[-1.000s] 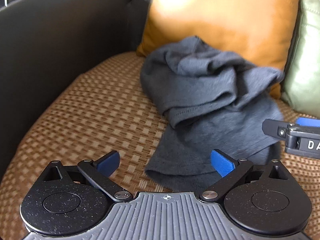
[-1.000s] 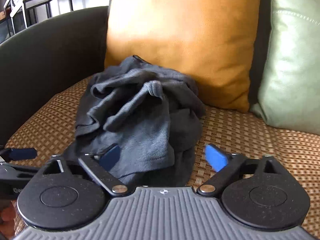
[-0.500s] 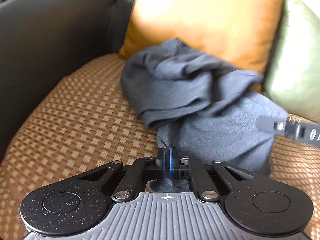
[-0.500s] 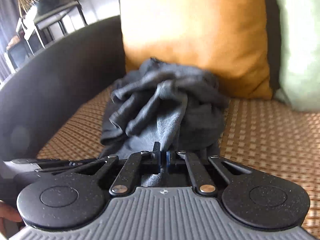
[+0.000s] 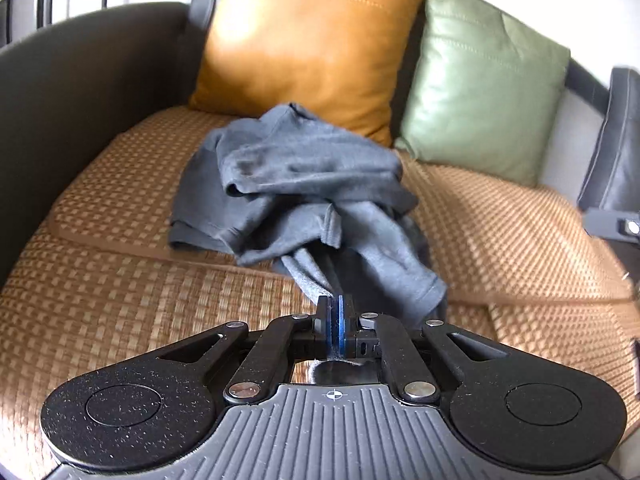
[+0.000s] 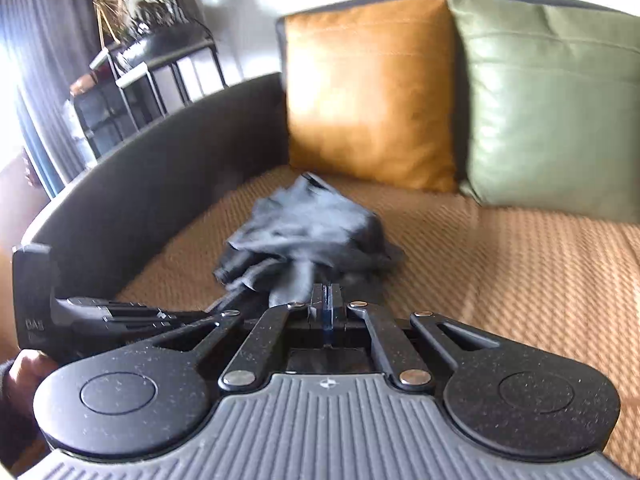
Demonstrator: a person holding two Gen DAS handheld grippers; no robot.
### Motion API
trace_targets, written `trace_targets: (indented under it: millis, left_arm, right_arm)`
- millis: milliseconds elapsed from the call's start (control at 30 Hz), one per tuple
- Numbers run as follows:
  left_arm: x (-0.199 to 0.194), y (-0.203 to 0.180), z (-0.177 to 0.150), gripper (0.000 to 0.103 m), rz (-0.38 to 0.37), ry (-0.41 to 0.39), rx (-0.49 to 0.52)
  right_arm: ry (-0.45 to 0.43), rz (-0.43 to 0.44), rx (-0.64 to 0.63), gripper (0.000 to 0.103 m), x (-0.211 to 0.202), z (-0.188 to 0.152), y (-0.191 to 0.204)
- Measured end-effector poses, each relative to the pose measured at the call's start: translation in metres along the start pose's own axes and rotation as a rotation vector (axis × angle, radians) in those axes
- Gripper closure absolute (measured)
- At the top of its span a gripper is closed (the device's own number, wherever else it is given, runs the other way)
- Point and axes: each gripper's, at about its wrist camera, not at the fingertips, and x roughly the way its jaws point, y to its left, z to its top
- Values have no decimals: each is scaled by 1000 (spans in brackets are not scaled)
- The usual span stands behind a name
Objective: Fold clothes
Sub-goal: 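Grasp a garment edge with the left gripper while the right gripper holds its fold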
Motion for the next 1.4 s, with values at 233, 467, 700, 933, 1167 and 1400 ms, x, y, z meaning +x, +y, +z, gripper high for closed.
trace_targets:
  millis: [233,467,700,933,1167,1400]
  left_arm:
    - [-4,12,3,96,34,16,-2]
    - [-3,26,12,35,129,-87,0]
    - [31,1,31,27,74,-118,160]
    - [61,-14,30,23,39,-129,253]
    - [81,7,33,73,-23,-69,138]
    - [56,21,30,97,-4,-114,30]
  right_arm:
    - [44,-9,-33,92,23,-16,13]
    - [22,-43,-143,46,76,1,29]
    - [67,-62,-231,45,147,22,31]
    - [112,-48,-269,32,190,28,19]
    - [93,-70,-384,27,208,28,37]
    - [89,-130,-335,83,204,37,36]
